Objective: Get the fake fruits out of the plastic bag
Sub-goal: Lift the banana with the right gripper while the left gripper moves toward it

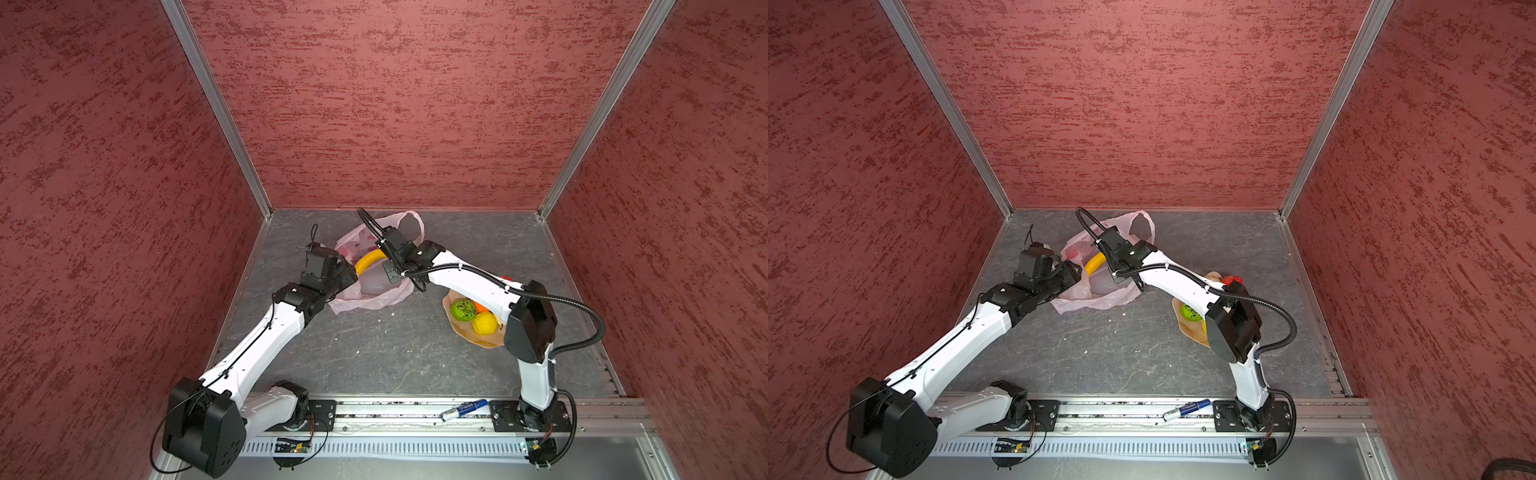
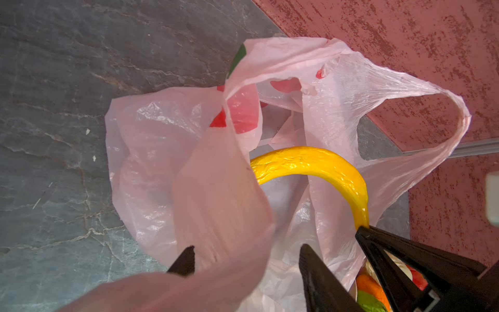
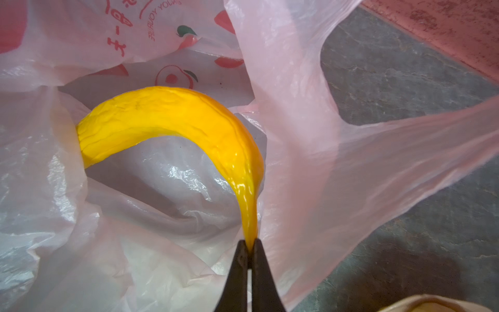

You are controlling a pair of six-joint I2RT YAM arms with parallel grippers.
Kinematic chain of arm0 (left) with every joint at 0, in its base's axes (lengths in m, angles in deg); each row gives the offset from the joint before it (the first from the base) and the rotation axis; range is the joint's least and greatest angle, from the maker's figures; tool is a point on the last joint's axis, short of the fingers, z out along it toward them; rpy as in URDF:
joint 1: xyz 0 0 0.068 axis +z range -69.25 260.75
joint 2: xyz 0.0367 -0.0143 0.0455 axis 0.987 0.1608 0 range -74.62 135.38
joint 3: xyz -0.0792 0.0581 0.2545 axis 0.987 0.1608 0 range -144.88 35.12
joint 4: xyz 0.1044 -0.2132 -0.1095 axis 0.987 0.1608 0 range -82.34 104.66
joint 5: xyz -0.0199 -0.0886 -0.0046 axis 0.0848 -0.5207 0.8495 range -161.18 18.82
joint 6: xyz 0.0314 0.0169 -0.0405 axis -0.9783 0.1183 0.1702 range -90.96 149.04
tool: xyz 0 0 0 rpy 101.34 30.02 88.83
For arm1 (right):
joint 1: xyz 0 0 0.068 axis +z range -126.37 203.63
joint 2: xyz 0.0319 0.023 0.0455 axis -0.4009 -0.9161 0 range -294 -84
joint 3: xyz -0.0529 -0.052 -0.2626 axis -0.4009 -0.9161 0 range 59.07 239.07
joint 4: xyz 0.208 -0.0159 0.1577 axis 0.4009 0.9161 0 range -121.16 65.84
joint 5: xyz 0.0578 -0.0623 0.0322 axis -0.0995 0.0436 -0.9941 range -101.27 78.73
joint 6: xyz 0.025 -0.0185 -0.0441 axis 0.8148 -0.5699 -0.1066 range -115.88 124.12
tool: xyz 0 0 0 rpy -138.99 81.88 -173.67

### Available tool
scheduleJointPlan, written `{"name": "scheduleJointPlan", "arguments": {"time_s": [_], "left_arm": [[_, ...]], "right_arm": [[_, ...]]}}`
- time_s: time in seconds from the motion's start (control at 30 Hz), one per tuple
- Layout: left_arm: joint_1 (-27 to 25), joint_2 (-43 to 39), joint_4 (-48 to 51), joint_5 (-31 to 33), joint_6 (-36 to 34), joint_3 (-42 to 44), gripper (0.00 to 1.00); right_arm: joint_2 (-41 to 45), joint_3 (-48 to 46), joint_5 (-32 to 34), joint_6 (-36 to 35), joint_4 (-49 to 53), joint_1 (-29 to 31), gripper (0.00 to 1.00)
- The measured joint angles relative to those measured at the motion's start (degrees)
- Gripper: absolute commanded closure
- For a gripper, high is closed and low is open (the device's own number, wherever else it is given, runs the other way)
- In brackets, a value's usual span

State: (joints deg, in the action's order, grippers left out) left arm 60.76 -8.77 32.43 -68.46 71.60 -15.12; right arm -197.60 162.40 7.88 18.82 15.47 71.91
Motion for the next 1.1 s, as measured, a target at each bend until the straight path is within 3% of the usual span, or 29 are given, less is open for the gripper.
{"name": "scheduleJointPlan", "arguments": {"time_s": [0.23,0.73,1.1], "left_arm": [[0.50,2.69,-0.83,-3.93,-0.92,-3.21,0.24],[2.08,4.52,-1.25,-6.69,-6.43,-6.56,0.15],[2.64,3.32,5.90,-2.29,-8.61,-8.33,0.04]], "right_arm": [[2.49,0.07,1.95,0.96,0.00,0.00,0.99],[3.04,1.25,6.49,1.64,0.02,-0.42,0.99],[3.04,1.33,7.10,1.86,0.20,-0.63,0.99]]}}
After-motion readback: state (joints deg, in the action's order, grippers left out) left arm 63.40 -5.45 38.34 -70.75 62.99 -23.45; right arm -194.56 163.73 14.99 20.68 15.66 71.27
